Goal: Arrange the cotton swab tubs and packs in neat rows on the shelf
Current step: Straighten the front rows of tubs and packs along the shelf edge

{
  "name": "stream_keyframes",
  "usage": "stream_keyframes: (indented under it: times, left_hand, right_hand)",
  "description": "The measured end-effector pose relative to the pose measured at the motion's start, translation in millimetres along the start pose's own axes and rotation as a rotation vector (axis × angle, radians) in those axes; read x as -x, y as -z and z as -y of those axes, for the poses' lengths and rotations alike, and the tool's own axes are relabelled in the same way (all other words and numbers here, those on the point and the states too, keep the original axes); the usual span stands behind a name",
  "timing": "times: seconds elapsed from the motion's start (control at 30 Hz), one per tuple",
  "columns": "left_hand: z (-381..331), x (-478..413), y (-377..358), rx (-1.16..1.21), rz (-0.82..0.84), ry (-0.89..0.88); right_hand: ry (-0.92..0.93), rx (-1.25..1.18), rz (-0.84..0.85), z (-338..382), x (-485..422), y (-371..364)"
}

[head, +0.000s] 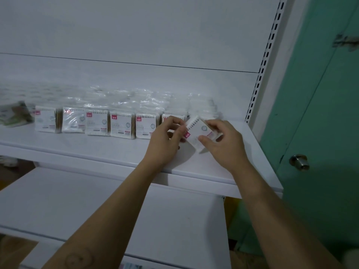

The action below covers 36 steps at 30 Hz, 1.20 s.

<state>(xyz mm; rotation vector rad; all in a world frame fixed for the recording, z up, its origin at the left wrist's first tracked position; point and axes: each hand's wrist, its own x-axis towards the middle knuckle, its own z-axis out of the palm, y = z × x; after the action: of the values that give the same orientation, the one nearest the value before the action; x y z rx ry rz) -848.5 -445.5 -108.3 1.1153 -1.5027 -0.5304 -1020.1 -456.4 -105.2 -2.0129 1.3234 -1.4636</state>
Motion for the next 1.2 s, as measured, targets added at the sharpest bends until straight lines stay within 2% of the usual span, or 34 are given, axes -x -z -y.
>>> stream_keyframes:
  times: [0.13, 0.23, 0.37, 0.5, 0.67, 1.2]
  left_hand:
    - [-0.3, 1.1, -1.8, 0.016, -0.018, -0.003]
    - [-0.5, 1.6, -1.1, 0.064, -0.031, 0.054]
    - [1.4, 2.4, -3.6, -0.150, 0.031, 0.028]
    - [0.6, 2.1, -6.3, -0.240, 0.081, -0.020]
    - [4.4, 3.8, -11.3, -0.437, 0.162, -0.096]
    - [5.8, 6.7, -16.5, -0.593, 0.175, -0.181]
  right_hand:
    - [-0.005, 0.082, -0.027, -3.5, -4.1, 0.3]
    - [-0.140, -0.004, -0.051, -6.4, -6.0, 1.7]
    - [-0.230, 0.004, -0.115, -10.2, -6.3, -0.2]
    - [-0.270, 0.120, -0.088, -11.5, -9.1, 1.8]
    - [-0.332, 0.105, -0.079, -12.9, -11.0, 1.6]
    - [-0.303, 0.105, -0.052, -14.8, -11.3, -0.2]
